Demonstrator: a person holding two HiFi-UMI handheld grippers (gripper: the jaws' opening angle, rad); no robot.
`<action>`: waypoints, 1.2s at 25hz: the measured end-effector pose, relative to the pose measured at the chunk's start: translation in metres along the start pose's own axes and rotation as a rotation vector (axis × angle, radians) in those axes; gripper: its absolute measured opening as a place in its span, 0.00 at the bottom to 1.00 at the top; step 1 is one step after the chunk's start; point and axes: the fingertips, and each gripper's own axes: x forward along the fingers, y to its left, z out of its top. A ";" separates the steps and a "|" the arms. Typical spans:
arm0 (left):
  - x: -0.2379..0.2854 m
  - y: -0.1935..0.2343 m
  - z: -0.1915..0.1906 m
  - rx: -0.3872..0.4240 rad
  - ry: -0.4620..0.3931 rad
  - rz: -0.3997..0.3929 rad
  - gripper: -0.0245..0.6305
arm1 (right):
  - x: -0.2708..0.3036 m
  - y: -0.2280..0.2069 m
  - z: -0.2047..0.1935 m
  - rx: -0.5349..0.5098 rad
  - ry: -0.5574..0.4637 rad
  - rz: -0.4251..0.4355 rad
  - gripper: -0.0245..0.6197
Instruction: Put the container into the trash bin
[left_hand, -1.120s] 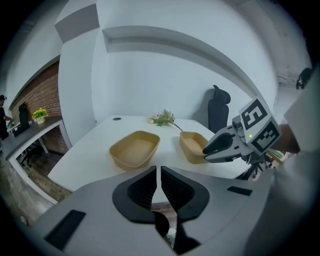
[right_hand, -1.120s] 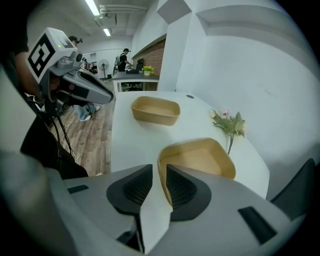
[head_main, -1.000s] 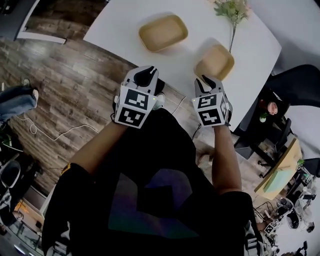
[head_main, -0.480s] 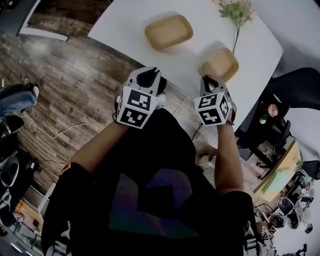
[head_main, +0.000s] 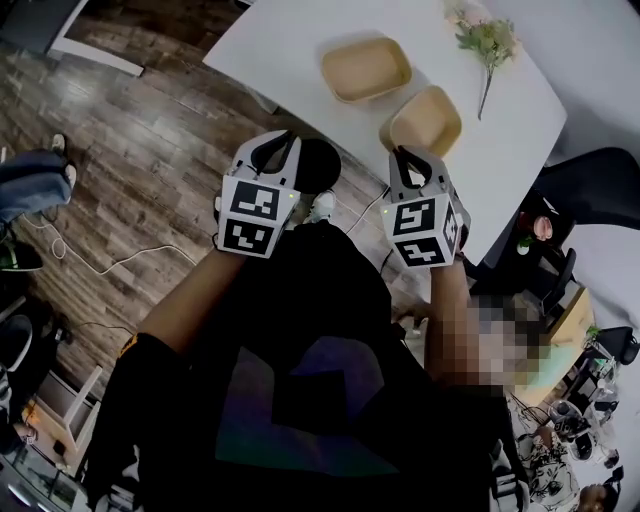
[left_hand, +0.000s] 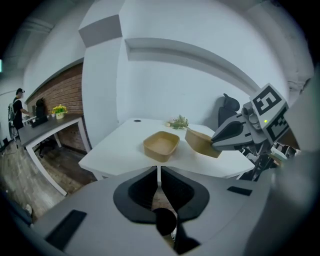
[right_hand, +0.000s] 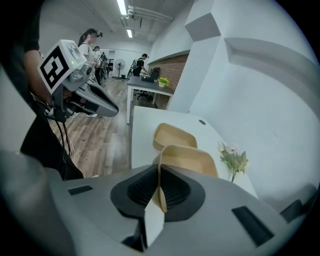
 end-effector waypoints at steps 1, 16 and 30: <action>-0.006 0.005 -0.002 -0.005 -0.006 0.006 0.05 | -0.002 0.007 0.006 -0.001 -0.006 0.005 0.09; -0.083 0.071 -0.059 -0.048 -0.030 0.030 0.05 | -0.013 0.137 0.074 -0.027 -0.033 0.101 0.09; -0.096 0.099 -0.132 -0.079 0.082 0.054 0.05 | 0.030 0.239 0.074 0.046 -0.029 0.331 0.09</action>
